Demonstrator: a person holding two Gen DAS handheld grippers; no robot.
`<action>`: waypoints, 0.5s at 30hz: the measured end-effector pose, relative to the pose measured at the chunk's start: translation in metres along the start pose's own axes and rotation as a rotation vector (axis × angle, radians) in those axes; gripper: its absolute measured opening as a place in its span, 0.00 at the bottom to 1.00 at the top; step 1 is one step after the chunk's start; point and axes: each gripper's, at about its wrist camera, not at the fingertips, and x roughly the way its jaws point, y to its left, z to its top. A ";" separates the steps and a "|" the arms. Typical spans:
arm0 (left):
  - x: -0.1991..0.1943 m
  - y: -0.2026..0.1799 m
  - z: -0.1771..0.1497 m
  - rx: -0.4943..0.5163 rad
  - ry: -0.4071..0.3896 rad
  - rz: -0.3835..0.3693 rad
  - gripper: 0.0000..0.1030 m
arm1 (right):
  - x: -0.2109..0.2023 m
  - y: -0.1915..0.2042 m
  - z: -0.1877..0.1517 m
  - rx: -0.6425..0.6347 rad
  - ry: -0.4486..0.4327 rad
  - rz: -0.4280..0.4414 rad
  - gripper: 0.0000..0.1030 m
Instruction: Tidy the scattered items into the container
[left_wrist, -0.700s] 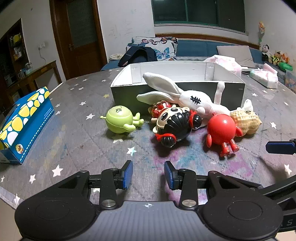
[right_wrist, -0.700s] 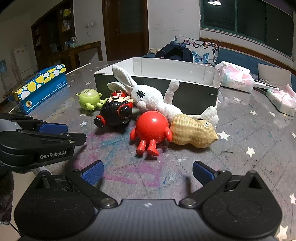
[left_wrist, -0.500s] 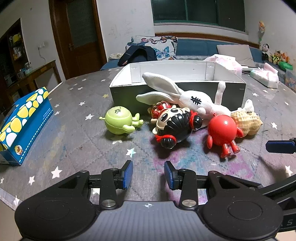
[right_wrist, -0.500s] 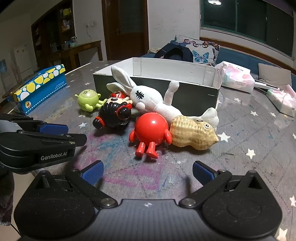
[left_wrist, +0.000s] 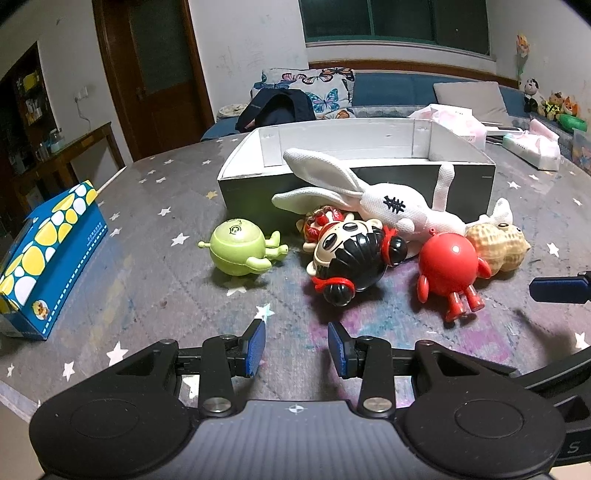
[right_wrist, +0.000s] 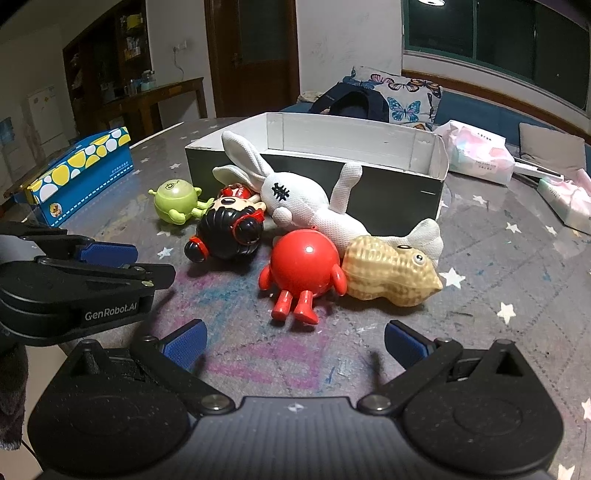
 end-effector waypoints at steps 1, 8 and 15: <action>0.001 0.000 0.000 0.002 0.002 0.001 0.38 | 0.000 0.000 0.000 0.001 0.002 0.000 1.00; 0.001 0.000 0.002 0.007 0.003 0.002 0.39 | 0.002 0.000 0.004 0.002 0.006 0.002 1.00; 0.003 0.000 0.005 0.012 0.012 -0.004 0.38 | 0.005 0.001 0.006 -0.003 0.016 0.002 1.00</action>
